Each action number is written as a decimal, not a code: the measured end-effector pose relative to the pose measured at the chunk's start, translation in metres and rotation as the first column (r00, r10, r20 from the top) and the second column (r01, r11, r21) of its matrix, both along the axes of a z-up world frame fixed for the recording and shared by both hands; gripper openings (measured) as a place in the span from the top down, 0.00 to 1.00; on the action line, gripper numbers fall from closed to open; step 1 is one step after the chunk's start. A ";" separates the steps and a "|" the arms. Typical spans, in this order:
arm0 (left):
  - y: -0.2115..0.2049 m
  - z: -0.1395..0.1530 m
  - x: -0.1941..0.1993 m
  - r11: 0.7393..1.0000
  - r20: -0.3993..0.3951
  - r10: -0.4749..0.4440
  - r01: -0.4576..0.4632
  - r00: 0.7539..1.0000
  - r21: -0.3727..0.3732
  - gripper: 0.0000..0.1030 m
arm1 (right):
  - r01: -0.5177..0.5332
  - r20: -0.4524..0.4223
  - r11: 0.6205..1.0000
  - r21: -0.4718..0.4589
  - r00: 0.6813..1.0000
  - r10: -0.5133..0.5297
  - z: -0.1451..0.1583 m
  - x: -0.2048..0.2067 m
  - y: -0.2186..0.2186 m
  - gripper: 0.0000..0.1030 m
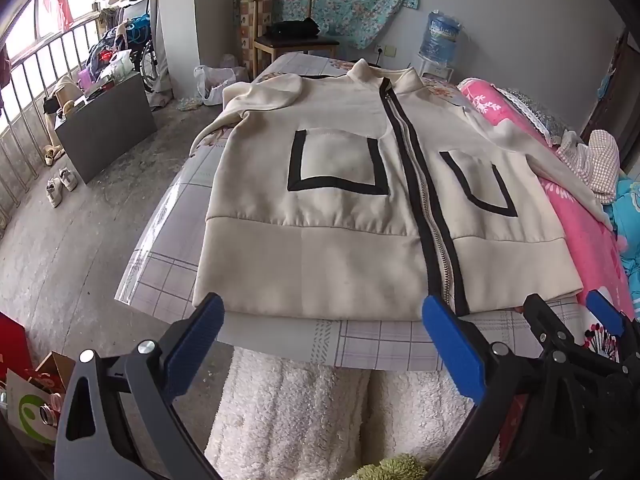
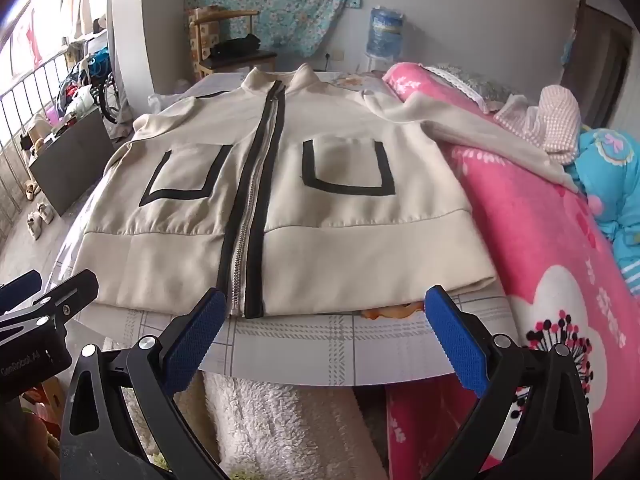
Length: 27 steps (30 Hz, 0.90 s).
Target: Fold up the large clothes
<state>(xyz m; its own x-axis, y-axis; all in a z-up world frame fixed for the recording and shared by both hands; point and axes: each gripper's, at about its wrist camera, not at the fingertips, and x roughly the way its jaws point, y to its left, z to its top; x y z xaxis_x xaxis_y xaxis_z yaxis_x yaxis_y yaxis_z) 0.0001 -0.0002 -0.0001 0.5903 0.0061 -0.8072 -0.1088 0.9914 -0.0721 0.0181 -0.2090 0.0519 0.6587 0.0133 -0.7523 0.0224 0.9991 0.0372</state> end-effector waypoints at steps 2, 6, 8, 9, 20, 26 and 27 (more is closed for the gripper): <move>0.000 0.000 0.000 1.000 0.001 0.000 0.000 1.000 0.001 0.05 | 0.005 0.005 1.000 -0.004 1.000 -0.005 -0.001 -0.001 0.000 0.07; 0.000 0.000 0.000 1.000 0.003 0.000 0.000 1.000 -0.002 0.05 | 0.006 0.002 1.000 -0.003 1.000 -0.006 -0.004 -0.002 -0.001 0.07; 0.000 0.001 0.000 1.000 0.003 -0.001 0.001 1.000 0.000 0.05 | 0.000 0.002 1.000 -0.003 1.000 0.000 0.001 -0.003 -0.001 0.07; 0.000 0.001 0.000 1.000 0.004 -0.001 0.001 1.000 0.001 0.05 | -0.003 0.000 1.000 -0.002 1.000 0.003 0.001 -0.003 -0.001 0.07; 0.003 0.001 0.002 1.000 0.008 0.005 -0.006 1.000 0.008 0.05 | -0.038 0.009 0.999 -0.008 0.999 0.038 0.000 -0.004 -0.003 0.07; 0.000 0.004 0.001 1.000 0.013 0.010 -0.010 1.000 0.017 0.05 | -0.049 0.014 0.999 -0.014 0.999 0.050 0.002 -0.005 -0.003 0.07; 0.000 0.003 0.000 1.000 0.014 0.009 -0.010 1.000 0.015 0.05 | -0.050 0.015 0.999 -0.016 0.999 0.051 0.002 -0.005 -0.002 0.07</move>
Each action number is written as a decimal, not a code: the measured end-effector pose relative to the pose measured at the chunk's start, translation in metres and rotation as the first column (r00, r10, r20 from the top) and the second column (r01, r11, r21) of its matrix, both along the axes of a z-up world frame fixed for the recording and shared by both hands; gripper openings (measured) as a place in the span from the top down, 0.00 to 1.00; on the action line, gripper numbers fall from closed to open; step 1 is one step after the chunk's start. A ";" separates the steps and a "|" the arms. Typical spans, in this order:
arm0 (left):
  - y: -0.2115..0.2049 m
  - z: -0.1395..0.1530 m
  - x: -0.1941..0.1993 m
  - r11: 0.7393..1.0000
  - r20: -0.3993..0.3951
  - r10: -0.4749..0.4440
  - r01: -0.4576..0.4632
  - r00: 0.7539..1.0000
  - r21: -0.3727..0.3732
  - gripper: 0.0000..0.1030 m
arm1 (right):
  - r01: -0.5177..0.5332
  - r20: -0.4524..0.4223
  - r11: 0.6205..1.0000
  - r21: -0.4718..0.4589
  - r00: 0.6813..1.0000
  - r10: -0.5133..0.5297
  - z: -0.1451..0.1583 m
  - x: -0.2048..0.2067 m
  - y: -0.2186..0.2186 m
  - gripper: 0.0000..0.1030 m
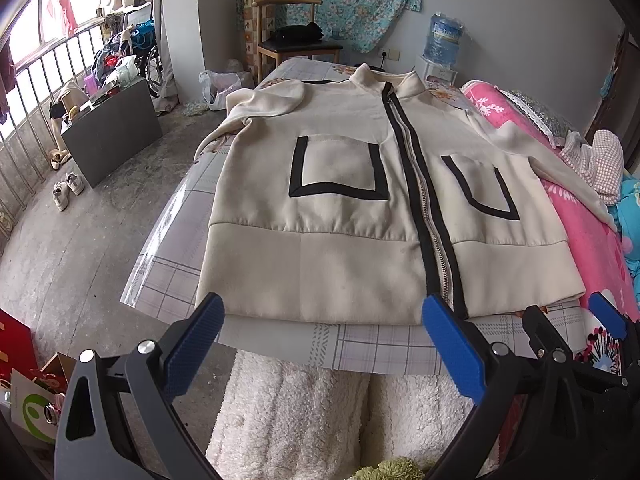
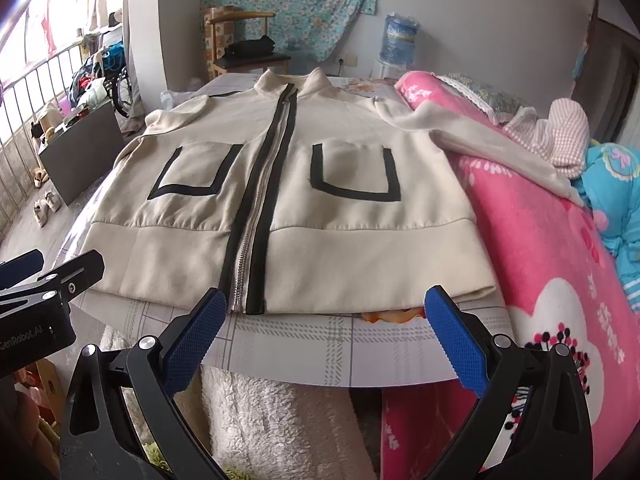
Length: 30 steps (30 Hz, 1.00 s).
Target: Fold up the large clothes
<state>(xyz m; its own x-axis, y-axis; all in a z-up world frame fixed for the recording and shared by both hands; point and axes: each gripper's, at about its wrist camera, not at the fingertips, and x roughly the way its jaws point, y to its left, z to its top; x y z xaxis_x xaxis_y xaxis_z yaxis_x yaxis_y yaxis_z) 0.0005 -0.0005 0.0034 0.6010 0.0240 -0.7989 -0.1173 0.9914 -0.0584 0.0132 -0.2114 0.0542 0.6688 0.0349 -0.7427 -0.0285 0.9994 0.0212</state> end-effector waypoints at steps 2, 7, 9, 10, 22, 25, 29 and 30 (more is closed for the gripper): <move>-0.001 0.000 0.000 1.000 0.001 0.000 0.000 1.000 0.003 0.05 | -0.001 0.000 1.000 -0.001 1.000 0.001 0.000 0.000 0.000 0.07; 0.000 0.001 -0.002 1.000 0.002 0.005 -0.005 1.000 0.003 0.05 | -0.006 -0.002 1.000 -0.002 1.000 0.006 0.000 0.001 -0.001 0.07; 0.001 0.000 -0.002 1.000 0.002 0.008 -0.008 1.000 0.001 0.05 | -0.008 -0.002 1.000 -0.005 1.000 0.007 -0.001 0.001 0.000 0.07; 0.002 0.000 -0.002 1.000 0.002 0.009 -0.009 1.000 0.001 0.05 | -0.009 -0.003 1.000 -0.006 1.000 0.009 -0.001 0.002 0.000 0.07; 0.006 0.000 -0.003 1.000 0.001 0.009 -0.009 1.000 -0.001 0.05 | -0.019 -0.002 1.000 -0.009 1.000 0.019 -0.002 0.002 0.004 0.07; 0.006 -0.001 -0.002 1.000 0.001 0.011 -0.011 1.000 -0.001 0.05 | -0.018 -0.001 1.000 -0.009 1.000 0.018 -0.001 0.002 0.004 0.07; 0.007 -0.001 -0.002 1.000 0.002 0.010 -0.010 1.000 0.000 0.05 | -0.019 -0.003 1.000 -0.010 1.000 0.019 -0.002 0.002 0.004 0.07; 0.007 0.000 -0.002 1.000 0.002 0.010 -0.010 1.000 -0.001 0.05 | -0.020 -0.004 1.000 -0.011 1.000 0.020 -0.002 0.003 0.005 0.07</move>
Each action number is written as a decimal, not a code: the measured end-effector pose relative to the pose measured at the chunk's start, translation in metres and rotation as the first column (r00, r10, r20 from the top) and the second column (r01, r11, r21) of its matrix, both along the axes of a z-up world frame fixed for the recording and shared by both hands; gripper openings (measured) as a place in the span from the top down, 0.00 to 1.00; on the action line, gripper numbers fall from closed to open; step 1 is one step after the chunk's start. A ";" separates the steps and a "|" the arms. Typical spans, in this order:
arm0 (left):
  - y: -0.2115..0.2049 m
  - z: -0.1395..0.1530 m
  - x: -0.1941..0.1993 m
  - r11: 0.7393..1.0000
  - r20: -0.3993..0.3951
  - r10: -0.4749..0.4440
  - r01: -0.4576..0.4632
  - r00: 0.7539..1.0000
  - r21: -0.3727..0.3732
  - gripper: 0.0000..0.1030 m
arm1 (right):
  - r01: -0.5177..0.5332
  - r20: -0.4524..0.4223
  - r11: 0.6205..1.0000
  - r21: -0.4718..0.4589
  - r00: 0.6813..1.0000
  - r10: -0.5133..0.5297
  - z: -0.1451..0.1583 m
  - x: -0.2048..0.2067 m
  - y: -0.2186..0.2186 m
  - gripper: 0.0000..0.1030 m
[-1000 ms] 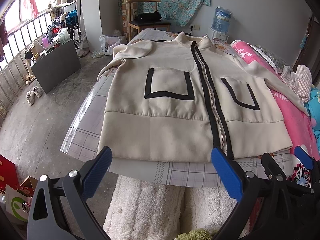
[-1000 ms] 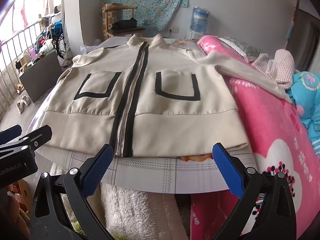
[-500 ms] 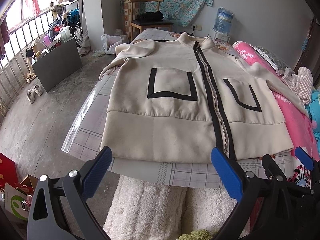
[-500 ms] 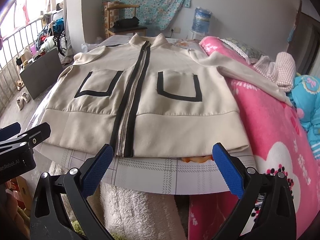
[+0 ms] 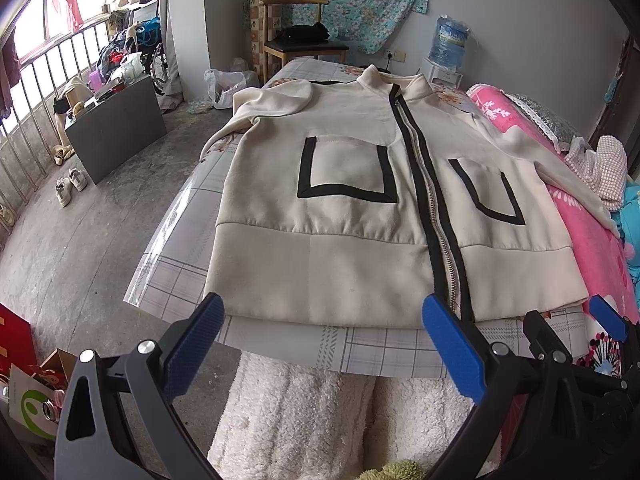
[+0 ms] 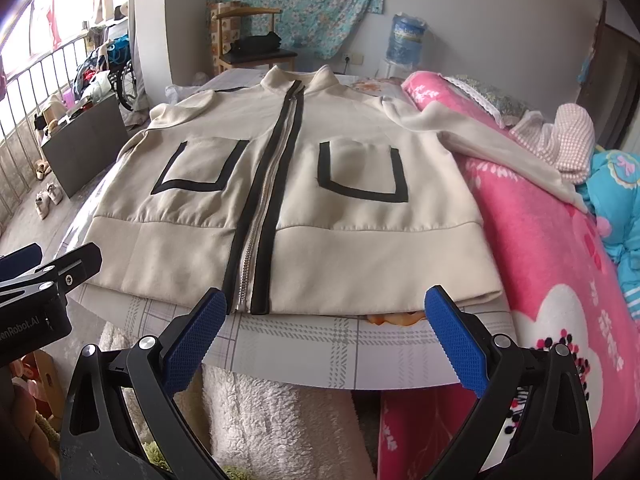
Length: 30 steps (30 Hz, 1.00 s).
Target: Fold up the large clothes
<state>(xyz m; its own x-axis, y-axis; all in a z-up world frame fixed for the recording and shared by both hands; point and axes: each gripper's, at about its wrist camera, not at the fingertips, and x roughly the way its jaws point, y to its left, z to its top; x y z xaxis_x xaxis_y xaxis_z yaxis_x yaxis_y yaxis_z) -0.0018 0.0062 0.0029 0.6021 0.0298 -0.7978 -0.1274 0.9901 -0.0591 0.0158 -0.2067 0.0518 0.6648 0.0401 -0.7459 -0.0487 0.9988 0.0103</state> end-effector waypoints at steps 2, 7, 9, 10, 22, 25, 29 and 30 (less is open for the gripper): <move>0.001 0.001 -0.001 1.000 0.001 0.000 0.000 1.000 0.003 0.05 | -0.002 -0.001 1.000 0.001 1.000 0.002 0.000 0.000 0.000 0.07; 0.003 0.001 0.001 1.000 0.005 0.008 -0.008 1.000 0.014 0.05 | -0.001 -0.001 1.000 0.001 1.000 0.001 -0.001 0.000 0.000 0.07; 0.001 0.002 0.000 1.000 0.006 0.010 -0.010 1.000 0.017 0.05 | -0.001 -0.001 1.000 0.000 1.000 0.001 -0.001 0.000 0.000 0.07; 0.001 0.002 0.000 1.000 0.006 0.010 -0.010 1.000 0.018 0.05 | -0.001 -0.001 1.000 0.001 1.000 0.001 -0.001 0.000 0.000 0.07; -0.001 0.002 -0.001 1.000 0.003 0.010 -0.010 1.000 0.022 0.05 | -0.004 0.002 1.000 0.001 1.000 0.004 -0.001 0.000 0.001 0.07; -0.001 0.001 -0.001 1.000 -0.001 0.009 -0.009 1.000 0.020 0.05 | -0.005 0.000 1.000 0.000 1.000 0.005 -0.001 0.000 0.001 0.07; -0.002 -0.001 0.000 1.000 -0.004 0.009 -0.009 1.000 0.021 0.05 | -0.018 0.006 1.000 0.008 1.000 0.018 0.000 0.000 0.002 0.07; -0.003 -0.001 0.000 1.000 -0.004 0.009 -0.008 1.000 0.022 0.05 | -0.024 0.011 1.000 0.016 1.000 0.023 0.001 -0.001 0.002 0.07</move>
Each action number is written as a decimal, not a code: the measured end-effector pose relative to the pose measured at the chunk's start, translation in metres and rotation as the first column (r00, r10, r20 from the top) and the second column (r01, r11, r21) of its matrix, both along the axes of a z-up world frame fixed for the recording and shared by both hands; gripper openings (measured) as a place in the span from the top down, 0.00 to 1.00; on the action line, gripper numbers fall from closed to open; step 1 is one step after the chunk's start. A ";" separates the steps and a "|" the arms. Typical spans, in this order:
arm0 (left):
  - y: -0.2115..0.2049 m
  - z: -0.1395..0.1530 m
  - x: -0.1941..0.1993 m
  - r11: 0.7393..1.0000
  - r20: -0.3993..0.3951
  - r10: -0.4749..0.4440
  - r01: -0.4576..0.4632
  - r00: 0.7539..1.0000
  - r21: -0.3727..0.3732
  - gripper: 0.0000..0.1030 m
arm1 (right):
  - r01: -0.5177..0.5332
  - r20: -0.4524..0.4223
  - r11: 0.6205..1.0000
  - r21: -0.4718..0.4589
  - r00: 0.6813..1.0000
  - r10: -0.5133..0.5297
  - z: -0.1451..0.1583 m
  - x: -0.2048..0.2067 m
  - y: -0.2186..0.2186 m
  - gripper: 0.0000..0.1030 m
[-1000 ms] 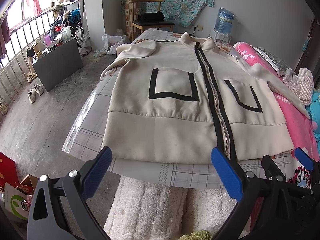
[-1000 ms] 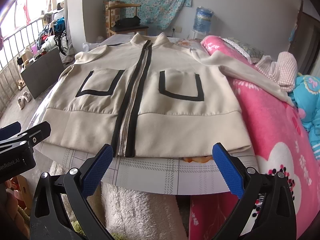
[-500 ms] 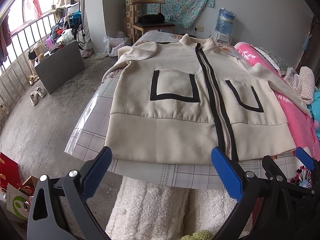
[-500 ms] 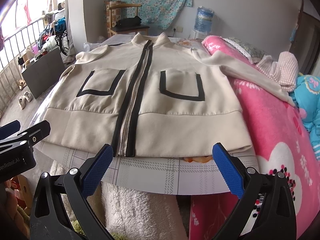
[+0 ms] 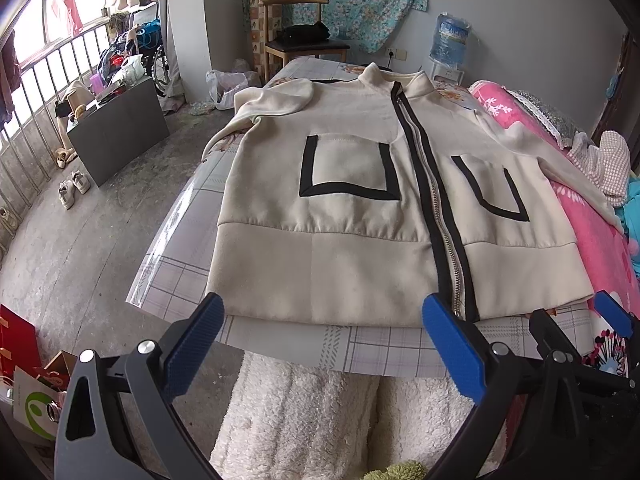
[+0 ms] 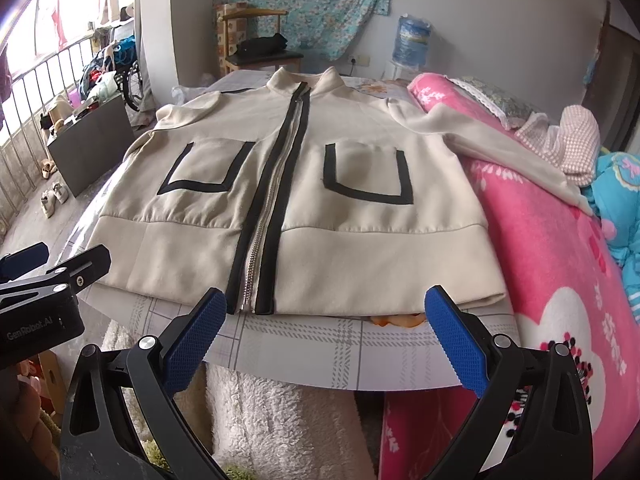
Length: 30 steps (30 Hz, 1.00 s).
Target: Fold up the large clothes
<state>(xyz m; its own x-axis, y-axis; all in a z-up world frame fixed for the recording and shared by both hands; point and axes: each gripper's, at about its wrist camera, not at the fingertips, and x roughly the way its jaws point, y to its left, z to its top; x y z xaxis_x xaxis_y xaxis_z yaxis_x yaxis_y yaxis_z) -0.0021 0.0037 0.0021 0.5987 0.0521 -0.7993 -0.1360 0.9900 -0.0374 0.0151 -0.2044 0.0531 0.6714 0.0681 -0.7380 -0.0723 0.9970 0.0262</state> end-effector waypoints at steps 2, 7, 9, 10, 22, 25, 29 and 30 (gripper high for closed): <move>0.000 0.000 0.000 1.000 -0.001 0.001 -0.001 1.000 0.001 0.05 | -0.006 0.005 1.000 0.015 1.000 0.006 0.002 0.000 -0.001 0.07; 0.002 -0.002 0.001 1.000 0.001 -0.006 0.006 1.000 0.000 0.05 | -0.010 0.005 0.999 0.045 1.000 0.010 0.004 0.002 -0.005 0.07; 0.003 -0.001 0.004 1.000 0.005 -0.009 0.009 1.000 0.004 0.05 | -0.011 0.005 0.999 0.049 1.000 0.010 0.005 0.004 -0.007 0.07; 0.003 -0.001 0.006 1.000 0.009 -0.012 0.011 1.000 0.007 0.05 | -0.010 0.007 0.999 0.052 1.000 0.010 0.006 0.005 -0.008 0.07; 0.019 0.013 0.032 0.999 0.089 -0.025 0.023 0.996 0.025 0.05 | -0.022 0.055 1.000 0.021 0.998 0.021 0.027 0.031 -0.012 0.07; 0.034 0.015 0.040 0.999 0.125 -0.034 0.038 0.992 -0.027 0.05 | -0.070 0.074 0.997 0.019 0.995 0.069 0.033 0.042 -0.007 0.07; 0.067 0.014 0.056 0.983 0.180 -0.021 0.053 0.983 -0.175 0.05 | -0.160 0.090 0.985 0.058 0.984 0.154 0.040 0.065 0.006 0.07; 0.075 0.013 0.062 0.980 0.174 -0.005 0.040 0.985 -0.196 0.05 | -0.182 0.101 0.981 0.063 0.979 0.175 0.042 0.073 0.011 0.07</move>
<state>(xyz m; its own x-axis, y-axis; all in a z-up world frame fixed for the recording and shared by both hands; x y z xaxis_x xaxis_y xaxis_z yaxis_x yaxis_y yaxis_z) 0.0600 0.0783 0.0148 0.7271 -0.1117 -0.6774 -0.0880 0.9634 -0.2534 0.0884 -0.1930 0.0952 0.7102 0.2437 -0.6605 -0.2544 0.9636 0.0820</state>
